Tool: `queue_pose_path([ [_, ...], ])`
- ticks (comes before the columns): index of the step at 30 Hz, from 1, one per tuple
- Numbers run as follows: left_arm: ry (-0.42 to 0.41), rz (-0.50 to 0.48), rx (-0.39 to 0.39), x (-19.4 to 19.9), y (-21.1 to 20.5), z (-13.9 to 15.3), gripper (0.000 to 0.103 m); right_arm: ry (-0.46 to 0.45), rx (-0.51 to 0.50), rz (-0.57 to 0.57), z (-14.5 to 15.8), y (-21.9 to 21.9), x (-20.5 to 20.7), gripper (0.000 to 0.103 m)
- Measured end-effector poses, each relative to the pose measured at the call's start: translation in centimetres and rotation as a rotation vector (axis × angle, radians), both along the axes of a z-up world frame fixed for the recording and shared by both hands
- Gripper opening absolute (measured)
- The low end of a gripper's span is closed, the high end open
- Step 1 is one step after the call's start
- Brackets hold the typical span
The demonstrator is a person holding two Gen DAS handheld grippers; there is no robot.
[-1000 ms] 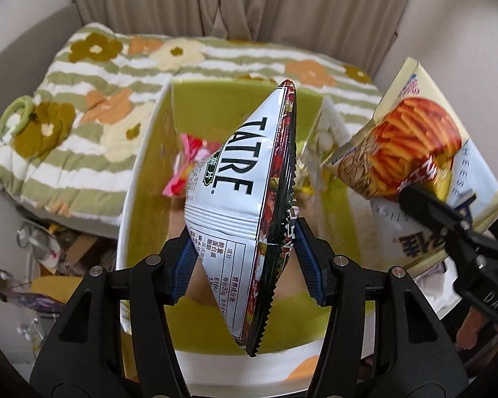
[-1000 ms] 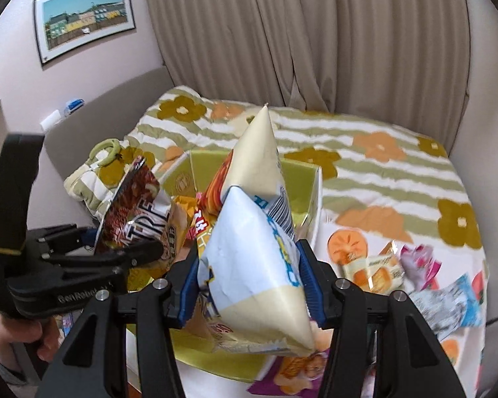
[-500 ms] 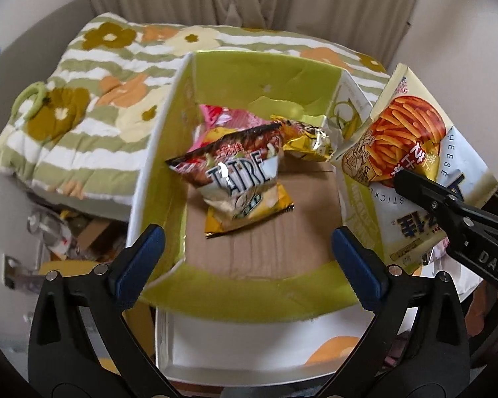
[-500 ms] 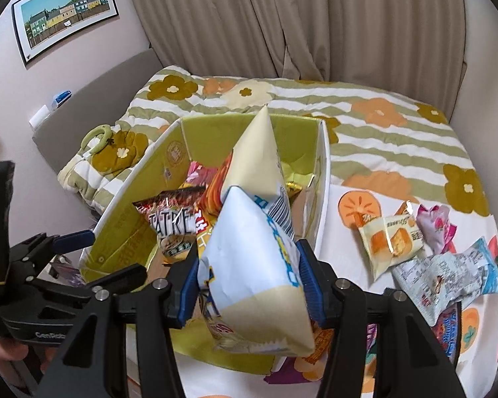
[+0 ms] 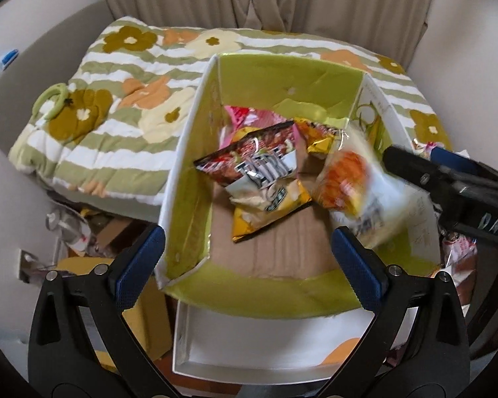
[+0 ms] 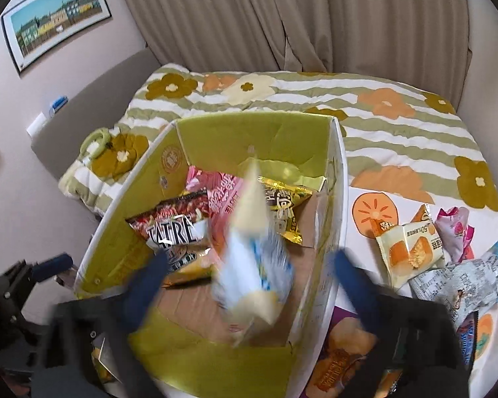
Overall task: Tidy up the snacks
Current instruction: 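Drop the TATRE bag into the green box with the left tool while the right tool drops the fries bag, then move both tools back toward the remaining snack bags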
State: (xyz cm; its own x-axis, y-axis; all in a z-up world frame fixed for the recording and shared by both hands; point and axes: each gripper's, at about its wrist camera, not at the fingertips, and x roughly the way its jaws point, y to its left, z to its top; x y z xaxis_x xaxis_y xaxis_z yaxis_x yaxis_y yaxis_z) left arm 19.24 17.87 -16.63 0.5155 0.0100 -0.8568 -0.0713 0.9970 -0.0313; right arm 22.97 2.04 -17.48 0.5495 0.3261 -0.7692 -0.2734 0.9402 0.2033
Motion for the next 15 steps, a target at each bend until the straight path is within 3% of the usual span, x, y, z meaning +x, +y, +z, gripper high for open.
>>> queue_pose_path([
  [7,-0.010,0.018,-0.026,-1.0,0.5,0.3,0.100,-0.022,-0.019,0.030,0.8,-0.2,-1.3,0.103],
  [15,-0.054,0.014,-0.012,-1.9,0.6,2.7,0.100,-0.069,-0.010,0.022,3.3,-1.4,-2.5,0.103],
])
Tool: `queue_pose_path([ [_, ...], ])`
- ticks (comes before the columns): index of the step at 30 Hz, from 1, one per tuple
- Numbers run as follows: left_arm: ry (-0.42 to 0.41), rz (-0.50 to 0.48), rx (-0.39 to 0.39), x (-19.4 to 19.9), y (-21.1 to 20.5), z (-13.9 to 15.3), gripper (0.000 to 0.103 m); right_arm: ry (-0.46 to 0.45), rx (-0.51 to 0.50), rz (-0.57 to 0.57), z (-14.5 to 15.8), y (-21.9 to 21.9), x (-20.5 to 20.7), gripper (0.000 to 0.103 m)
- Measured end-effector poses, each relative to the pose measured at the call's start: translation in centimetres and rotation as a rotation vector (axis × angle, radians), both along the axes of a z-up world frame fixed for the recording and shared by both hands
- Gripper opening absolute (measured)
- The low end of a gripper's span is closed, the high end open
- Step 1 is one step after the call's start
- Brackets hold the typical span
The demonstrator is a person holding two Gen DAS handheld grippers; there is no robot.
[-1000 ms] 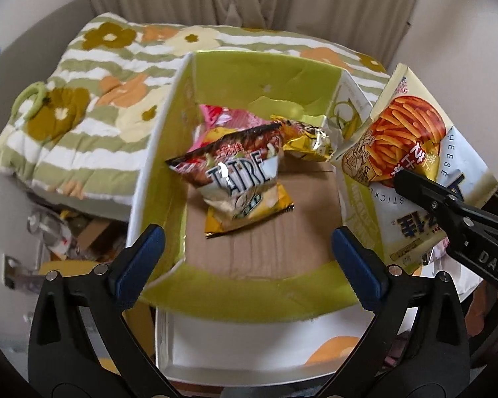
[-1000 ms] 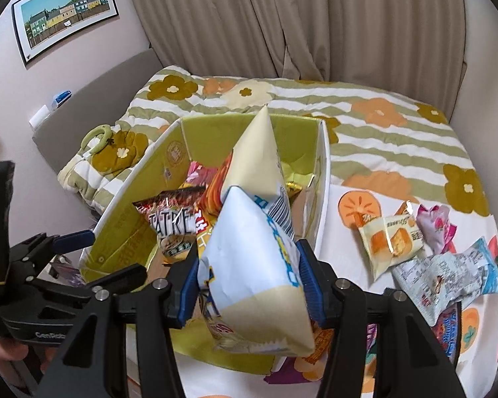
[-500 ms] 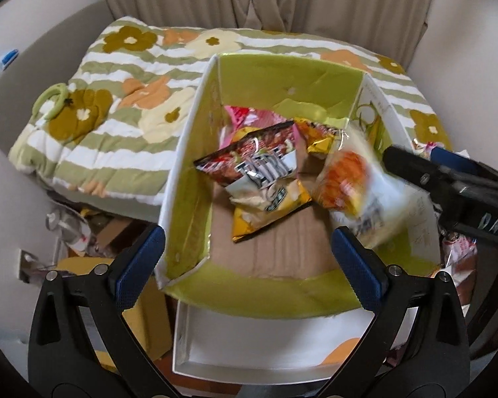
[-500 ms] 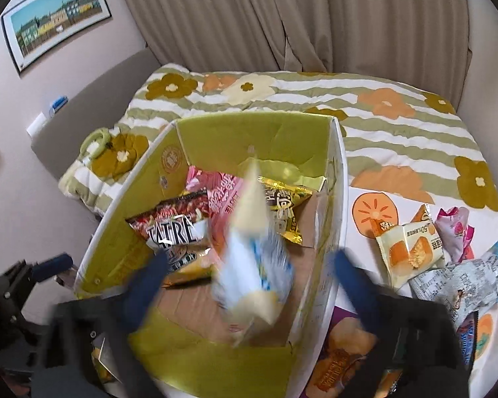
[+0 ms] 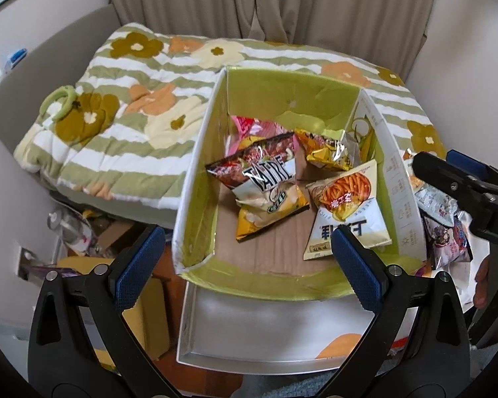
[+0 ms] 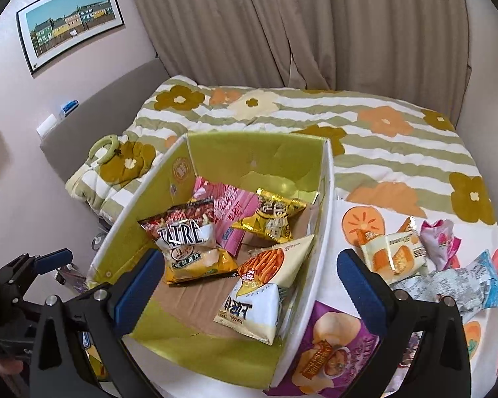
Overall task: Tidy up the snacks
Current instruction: 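Move both tools back toward the remaining snack bags, then grasp the red-blue snack bag with the left tool while the right tool grasps the pale pink pouch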
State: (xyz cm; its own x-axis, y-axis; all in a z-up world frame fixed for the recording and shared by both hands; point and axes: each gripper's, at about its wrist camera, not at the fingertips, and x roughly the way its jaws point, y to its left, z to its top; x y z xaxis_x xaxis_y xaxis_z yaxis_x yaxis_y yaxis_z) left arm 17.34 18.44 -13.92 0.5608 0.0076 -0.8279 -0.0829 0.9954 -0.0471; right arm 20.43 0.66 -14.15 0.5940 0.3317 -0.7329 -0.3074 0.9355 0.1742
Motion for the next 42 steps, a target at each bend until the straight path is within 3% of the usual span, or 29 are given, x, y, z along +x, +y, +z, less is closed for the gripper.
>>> queue_pose_path([
  [10,-0.076,-0.093,0.000,-0.7,-2.0,4.5,0.100,-0.082,-0.003,-0.081,3.9,-2.2,-3.4,0.103],
  [19,-0.150,-0.251,-0.027,-1.1,-8.0,6.8,0.100,-0.159,-0.037,-0.207,6.8,-7.1,-7.5,0.103],
  [26,-0.176,-0.322,-0.044,-1.5,-14.4,7.3,0.100,-0.196,-0.084,-0.285,7.8,-13.6,-10.2,0.103],
  [35,-0.067,-0.342,-0.100,-0.8,-24.3,4.4,0.100,-0.175,-0.140,-0.280,6.4,-22.4,-11.8,0.103],
  [42,0.025,-0.342,-0.131,-0.2,-30.8,1.3,0.100,-0.099,-0.130,-0.218,2.8,-27.4,-11.8,0.103],
])
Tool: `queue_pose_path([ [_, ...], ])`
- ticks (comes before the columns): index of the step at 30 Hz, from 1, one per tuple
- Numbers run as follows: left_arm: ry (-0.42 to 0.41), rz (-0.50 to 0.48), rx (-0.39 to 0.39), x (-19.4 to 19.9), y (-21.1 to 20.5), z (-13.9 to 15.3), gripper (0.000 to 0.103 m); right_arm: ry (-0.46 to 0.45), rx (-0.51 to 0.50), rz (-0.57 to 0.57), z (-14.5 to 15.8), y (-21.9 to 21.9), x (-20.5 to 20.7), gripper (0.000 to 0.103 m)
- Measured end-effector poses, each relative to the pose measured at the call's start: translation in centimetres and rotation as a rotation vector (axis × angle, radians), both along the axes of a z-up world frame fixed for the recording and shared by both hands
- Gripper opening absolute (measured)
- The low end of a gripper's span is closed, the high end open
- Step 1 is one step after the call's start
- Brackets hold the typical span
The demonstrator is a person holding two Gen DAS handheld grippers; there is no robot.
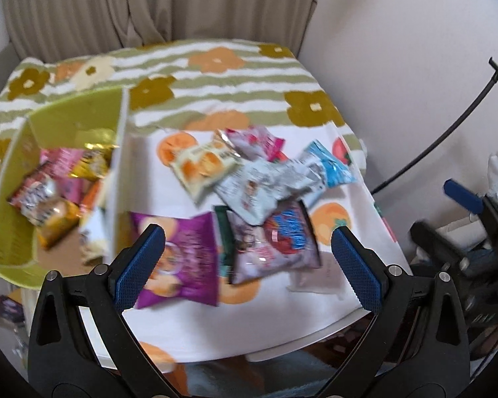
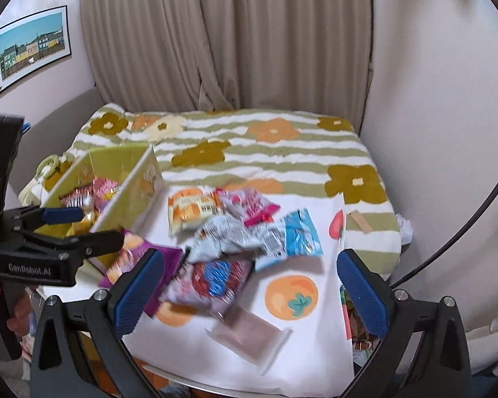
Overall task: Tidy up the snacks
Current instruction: 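Grasp the red-blue snack bag with the left tool while the right tool grasps the pale pink pouch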
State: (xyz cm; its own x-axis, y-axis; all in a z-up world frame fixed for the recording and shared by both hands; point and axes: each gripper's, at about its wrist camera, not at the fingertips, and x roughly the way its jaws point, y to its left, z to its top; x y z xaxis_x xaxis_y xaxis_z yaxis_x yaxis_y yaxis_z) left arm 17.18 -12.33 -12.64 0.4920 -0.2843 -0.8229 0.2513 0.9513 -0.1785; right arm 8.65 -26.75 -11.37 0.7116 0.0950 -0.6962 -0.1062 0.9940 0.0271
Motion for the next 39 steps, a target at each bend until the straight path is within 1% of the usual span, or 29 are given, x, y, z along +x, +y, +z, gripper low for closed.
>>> queue_pose_path([
  [5,0.064,-0.022,0.029,1.2,-4.0,-2.7,0.100,0.062,0.004,0.071,-4.0,-2.1,0.1,0.103],
  [8,0.122,-0.040,0.058,2.2,-6.0,-5.2,0.100,0.093,0.001,0.122,-6.5,-2.5,0.2,0.103],
  [12,0.197,-0.045,0.068,3.6,-7.7,-8.6,0.100,0.143,-0.002,0.186,-9.9,-2.4,0.5,0.103],
  [13,0.208,-0.048,0.081,3.8,-8.1,-9.3,0.100,0.154,-0.005,0.199,-10.7,-2.3,0.6,0.103],
  [15,0.228,-0.057,0.137,4.3,-9.1,-11.1,0.100,0.173,0.004,0.218,-12.2,-2.2,0.8,0.103],
  [17,0.242,-0.066,0.175,4.6,-9.9,-12.7,0.100,0.195,0.010,0.228,-13.5,-2.4,1.0,0.103],
  [21,0.228,-0.072,0.275,4.7,-10.9,-14.7,0.100,0.210,-0.010,0.266,-15.4,-2.1,1.3,0.103],
  [22,0.231,-0.073,0.281,4.8,-10.9,-15.1,0.100,0.210,-0.016,0.277,-15.6,-2.0,1.3,0.103],
  [24,0.256,-0.072,0.272,5.0,-10.7,-16.1,0.100,0.211,-0.023,0.294,-16.2,-1.8,1.4,0.103],
  [26,0.262,-0.061,0.239,5.0,-10.2,-16.4,0.098,0.220,-0.028,0.307,-16.8,-1.7,1.5,0.103],
  [27,0.257,-0.053,0.211,5.1,-9.8,-16.5,0.095,0.222,-0.029,0.314,-17.0,-1.7,1.6,0.103],
  [29,0.248,-0.051,0.185,5.1,-9.5,-16.5,0.091,0.226,-0.029,0.326,-17.4,-1.4,1.5,0.103],
  [31,0.227,-0.057,0.183,4.9,-9.4,-16.3,0.083,0.233,-0.032,0.340,-17.7,-1.3,1.6,0.103],
  [33,0.209,-0.059,0.177,4.8,-9.2,-16.0,0.078,0.239,-0.036,0.354,-18.0,-1.1,1.6,0.103],
  [35,0.202,-0.060,0.167,4.7,-9.0,-15.9,0.075,0.250,-0.037,0.374,-18.3,-0.9,1.5,0.103],
  [36,0.202,-0.060,0.163,4.7,-8.9,-15.8,0.069,0.253,-0.043,0.385,-18.3,-0.9,1.5,0.103],
  [38,0.198,-0.054,0.162,4.3,-8.6,-15.5,0.068,0.254,-0.066,0.407,-18.5,-0.6,1.3,0.102],
  [39,0.203,-0.052,0.157,4.2,-8.4,-15.4,0.068,0.256,-0.072,0.419,-18.6,-0.5,1.3,0.096],
])
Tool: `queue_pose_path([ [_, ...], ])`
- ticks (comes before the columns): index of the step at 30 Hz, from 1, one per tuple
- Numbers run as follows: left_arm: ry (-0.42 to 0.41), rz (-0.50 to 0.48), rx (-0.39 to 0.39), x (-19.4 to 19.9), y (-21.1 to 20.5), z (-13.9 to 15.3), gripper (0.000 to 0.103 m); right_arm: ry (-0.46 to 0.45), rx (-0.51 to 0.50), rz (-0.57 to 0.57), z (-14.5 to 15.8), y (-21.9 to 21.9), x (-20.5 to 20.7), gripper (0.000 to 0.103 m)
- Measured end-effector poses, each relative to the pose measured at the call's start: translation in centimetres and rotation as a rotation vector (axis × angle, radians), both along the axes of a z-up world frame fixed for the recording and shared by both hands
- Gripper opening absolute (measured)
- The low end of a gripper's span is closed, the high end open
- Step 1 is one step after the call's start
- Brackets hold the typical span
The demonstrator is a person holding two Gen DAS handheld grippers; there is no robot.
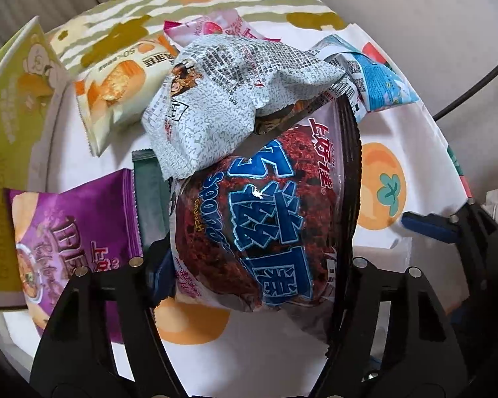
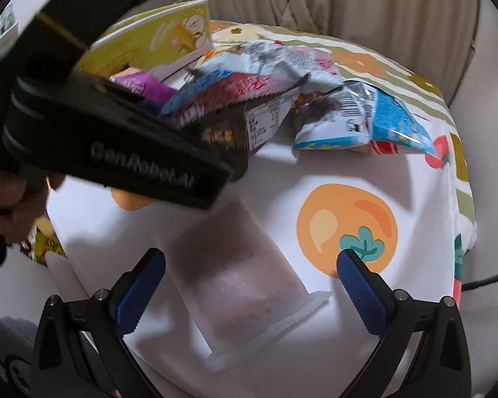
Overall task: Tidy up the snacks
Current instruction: 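Grasp the red-blue snack bag with the left tool while the right tool grasps the pale pink pouch, then drop the red-blue bag into the green box with the left tool while the right tool drops the pink pouch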
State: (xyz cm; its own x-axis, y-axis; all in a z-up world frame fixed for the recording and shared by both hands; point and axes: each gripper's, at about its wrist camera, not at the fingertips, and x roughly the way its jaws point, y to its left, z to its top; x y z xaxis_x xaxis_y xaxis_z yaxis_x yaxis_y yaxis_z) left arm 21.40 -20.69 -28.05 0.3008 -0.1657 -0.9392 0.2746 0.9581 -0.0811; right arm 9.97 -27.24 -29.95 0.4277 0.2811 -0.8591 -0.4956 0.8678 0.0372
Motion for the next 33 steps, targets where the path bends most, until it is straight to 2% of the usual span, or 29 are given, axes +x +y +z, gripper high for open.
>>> queue_pose_path([
  [2,-0.002,0.000,0.002,-0.2,0.3,0.0,0.068,0.015,-0.002,0.025,-0.3,0.1,0.0,0.089],
  [10,-0.014,0.004,0.003,-1.3,1.0,0.7,0.068,0.050,-0.011,0.090,-0.7,0.5,0.0,0.087],
  [13,-0.017,0.011,0.007,-1.7,1.4,0.8,0.068,0.036,-0.051,0.114,-0.9,1.2,0.0,0.081],
  [15,-0.015,0.018,0.004,-1.9,1.8,0.9,0.068,0.032,-0.054,0.107,-0.9,1.1,-0.1,0.076],
  [21,-0.018,0.043,0.002,-2.4,2.7,1.2,0.068,0.012,-0.055,0.073,-0.8,1.0,-0.5,0.072],
  [33,-0.073,0.083,-0.027,-3.6,3.8,4.5,0.068,-0.011,-0.020,-0.016,1.7,-0.6,0.2,0.070],
])
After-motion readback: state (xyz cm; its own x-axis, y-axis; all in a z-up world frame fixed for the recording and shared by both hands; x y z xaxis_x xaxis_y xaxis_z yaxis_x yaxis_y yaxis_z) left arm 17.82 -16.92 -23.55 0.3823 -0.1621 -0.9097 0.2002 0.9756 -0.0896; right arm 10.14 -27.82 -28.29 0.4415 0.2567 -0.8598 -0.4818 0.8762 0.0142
